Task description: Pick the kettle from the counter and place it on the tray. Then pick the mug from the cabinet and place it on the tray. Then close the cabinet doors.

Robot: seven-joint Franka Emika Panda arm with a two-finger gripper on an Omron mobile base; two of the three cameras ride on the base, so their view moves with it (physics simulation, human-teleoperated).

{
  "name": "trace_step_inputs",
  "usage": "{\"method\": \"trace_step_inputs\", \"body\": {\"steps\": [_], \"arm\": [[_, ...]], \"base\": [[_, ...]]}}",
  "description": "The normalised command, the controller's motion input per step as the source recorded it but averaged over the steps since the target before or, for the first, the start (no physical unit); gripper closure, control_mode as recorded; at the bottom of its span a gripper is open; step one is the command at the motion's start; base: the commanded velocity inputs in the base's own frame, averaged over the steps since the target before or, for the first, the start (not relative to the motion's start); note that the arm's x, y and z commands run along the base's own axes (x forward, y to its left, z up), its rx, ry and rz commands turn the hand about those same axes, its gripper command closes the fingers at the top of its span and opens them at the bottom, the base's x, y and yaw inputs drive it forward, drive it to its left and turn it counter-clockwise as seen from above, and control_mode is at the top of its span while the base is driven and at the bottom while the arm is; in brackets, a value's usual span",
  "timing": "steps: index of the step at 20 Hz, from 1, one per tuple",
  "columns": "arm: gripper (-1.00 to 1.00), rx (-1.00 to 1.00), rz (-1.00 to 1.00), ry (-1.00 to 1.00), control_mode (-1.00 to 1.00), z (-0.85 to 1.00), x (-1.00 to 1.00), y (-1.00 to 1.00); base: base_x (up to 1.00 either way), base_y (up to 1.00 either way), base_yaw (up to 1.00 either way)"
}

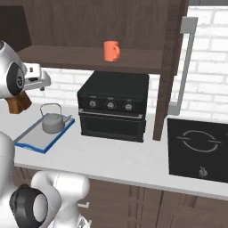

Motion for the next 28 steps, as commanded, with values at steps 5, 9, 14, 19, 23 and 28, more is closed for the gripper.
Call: {"method": "trace_step_inputs", "body": {"steps": [5, 9, 14, 19, 23, 28], "arm": [[-1.0, 0.0, -0.06, -0.11, -1.0, 0.42, -0.13, -0.77], [-1.0, 0.01, -0.1, -0.13, -1.0, 0.39, 0.0, -0.78], [-1.0, 0.08, -0.06, -0.19, -1.0, 0.43, 0.0, -0.84], [-1.0, 0.13, -0.08, -0.07, -1.0, 0.29, 0.07, -0.81], [-1.0, 0.21, -0.16, 0.0, -1.0, 0.33, 0.3, -0.69], [-1.0, 0.17, -0.02, -0.02, -1.0, 0.37, 0.28, -0.58]], "base": [[0.0, 0.0, 0.0], [0.0, 0.0, 0.0], [0.0, 0.0, 0.0], [0.0, 0.0, 0.0], [0.0, 0.0, 0.0], [0.0, 0.0, 0.0]]}}
